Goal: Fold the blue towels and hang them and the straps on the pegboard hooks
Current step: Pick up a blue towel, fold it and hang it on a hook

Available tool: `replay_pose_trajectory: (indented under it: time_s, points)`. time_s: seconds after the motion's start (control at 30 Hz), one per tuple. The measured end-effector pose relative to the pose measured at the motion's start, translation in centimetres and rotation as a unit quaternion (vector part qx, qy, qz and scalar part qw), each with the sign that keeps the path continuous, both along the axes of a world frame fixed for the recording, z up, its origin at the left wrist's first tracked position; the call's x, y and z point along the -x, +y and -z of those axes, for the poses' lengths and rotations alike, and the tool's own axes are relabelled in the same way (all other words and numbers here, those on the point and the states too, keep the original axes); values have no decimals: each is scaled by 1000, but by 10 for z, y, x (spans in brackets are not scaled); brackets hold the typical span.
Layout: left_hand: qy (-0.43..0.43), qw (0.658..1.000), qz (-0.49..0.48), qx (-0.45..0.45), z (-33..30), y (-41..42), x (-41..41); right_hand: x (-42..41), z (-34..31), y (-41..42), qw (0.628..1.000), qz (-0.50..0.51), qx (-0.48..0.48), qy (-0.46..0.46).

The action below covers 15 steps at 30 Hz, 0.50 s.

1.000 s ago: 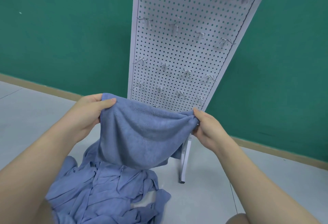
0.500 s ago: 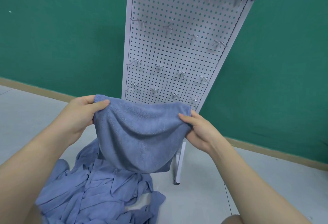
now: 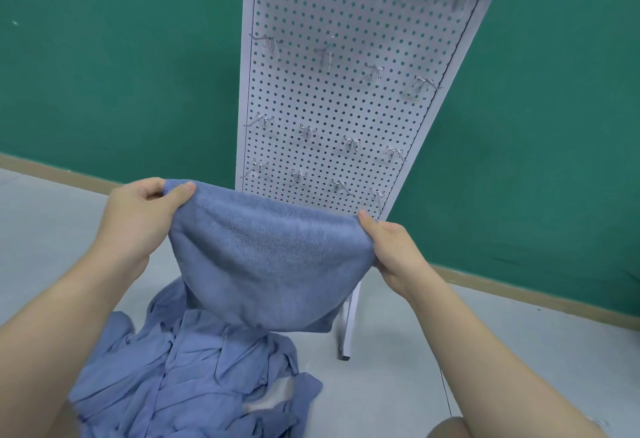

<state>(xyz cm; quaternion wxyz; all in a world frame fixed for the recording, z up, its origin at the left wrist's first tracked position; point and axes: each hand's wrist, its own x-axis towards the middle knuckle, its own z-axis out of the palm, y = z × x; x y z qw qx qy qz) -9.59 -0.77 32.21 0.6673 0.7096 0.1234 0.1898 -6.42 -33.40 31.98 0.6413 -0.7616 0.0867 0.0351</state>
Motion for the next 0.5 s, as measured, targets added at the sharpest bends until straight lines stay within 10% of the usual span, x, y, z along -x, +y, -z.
replay_pose_trajectory:
  time_s: [0.27,0.5]
  points:
    - [-33,999,15,39,0,2,0,-1,-9,-7,977,-14,-207,42]
    - [-60,994,56,70,-6,-4,2,2,-13,-12,985,-44,-165,-35]
